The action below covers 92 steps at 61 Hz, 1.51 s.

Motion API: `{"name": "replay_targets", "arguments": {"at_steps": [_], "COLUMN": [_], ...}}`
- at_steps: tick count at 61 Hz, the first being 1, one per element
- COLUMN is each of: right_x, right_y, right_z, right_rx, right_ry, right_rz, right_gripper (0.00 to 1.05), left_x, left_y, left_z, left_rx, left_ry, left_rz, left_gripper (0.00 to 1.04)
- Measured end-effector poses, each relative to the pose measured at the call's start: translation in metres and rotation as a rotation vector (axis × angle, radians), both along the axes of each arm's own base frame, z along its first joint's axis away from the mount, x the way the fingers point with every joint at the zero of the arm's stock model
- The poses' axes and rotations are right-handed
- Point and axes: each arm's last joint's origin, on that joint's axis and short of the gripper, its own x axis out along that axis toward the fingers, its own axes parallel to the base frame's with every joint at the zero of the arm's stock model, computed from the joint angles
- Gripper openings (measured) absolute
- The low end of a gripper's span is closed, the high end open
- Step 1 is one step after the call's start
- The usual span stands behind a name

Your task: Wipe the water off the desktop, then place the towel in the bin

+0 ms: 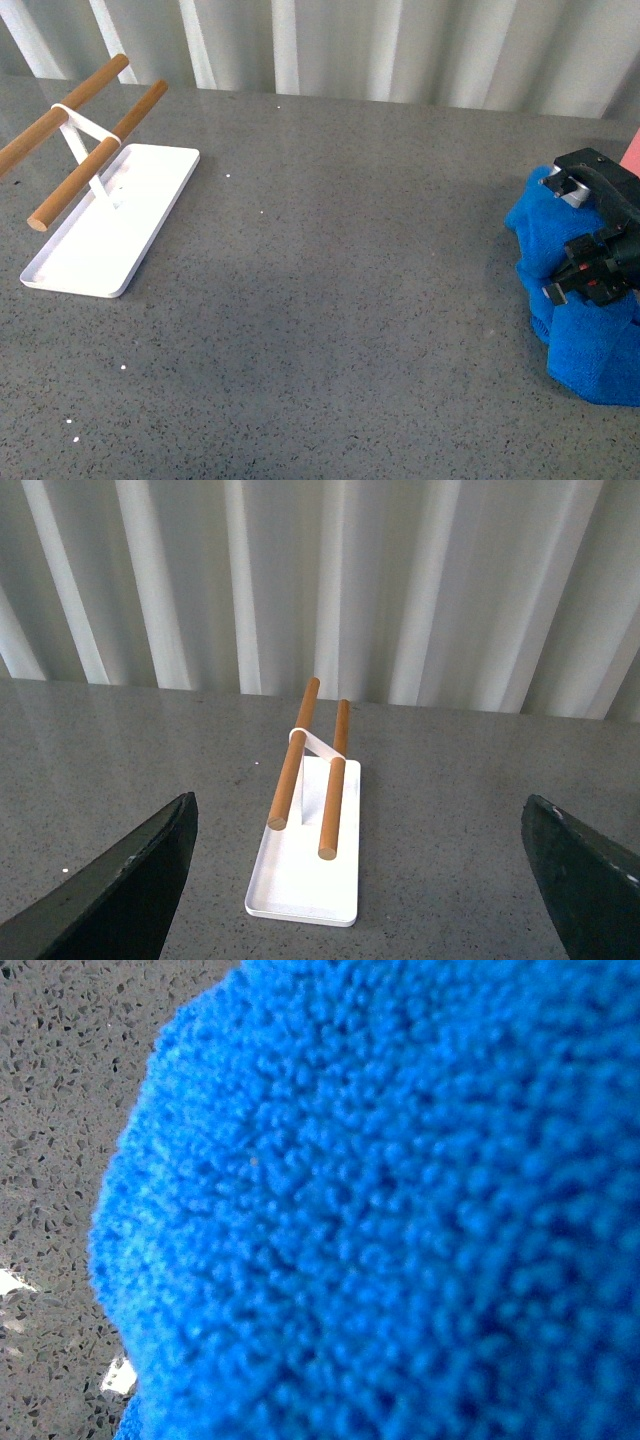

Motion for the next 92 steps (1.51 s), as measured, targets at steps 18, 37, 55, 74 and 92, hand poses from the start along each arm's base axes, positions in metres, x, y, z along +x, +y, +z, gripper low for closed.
{"name": "replay_targets", "arguments": {"at_steps": [18, 37, 55, 74, 92], "right_x": [0.012, 0.063, 0.130, 0.154, 0.094], "right_y": [-0.019, -0.035, -0.004, 0.082, 0.167], "right_z": [-0.004, -0.004, 0.002, 0.004, 0.005], "right_rx": [0.038, 0.024, 0.021, 0.110, 0.145], "right_ry": [0.017, -0.005, -0.053, -0.068, 0.010], "right_rz": [-0.071, -0.133, -0.085, 0.041, 0.299], "right_gripper": [0.05, 0.05, 0.05, 0.05, 0.05], "left_x": [0.000, 0.000, 0.000, 0.000, 0.000], "left_y": [0.000, 0.000, 0.000, 0.000, 0.000], "left_z": [0.000, 0.000, 0.000, 0.000, 0.000], "left_rx": [0.000, 0.000, 0.000, 0.000, 0.000], "left_ry": [0.000, 0.000, 0.000, 0.000, 0.000], "left_rz": [0.000, 0.000, 0.000, 0.000, 0.000], "left_gripper": [0.98, 0.98, 0.98, 0.98, 0.98]}}
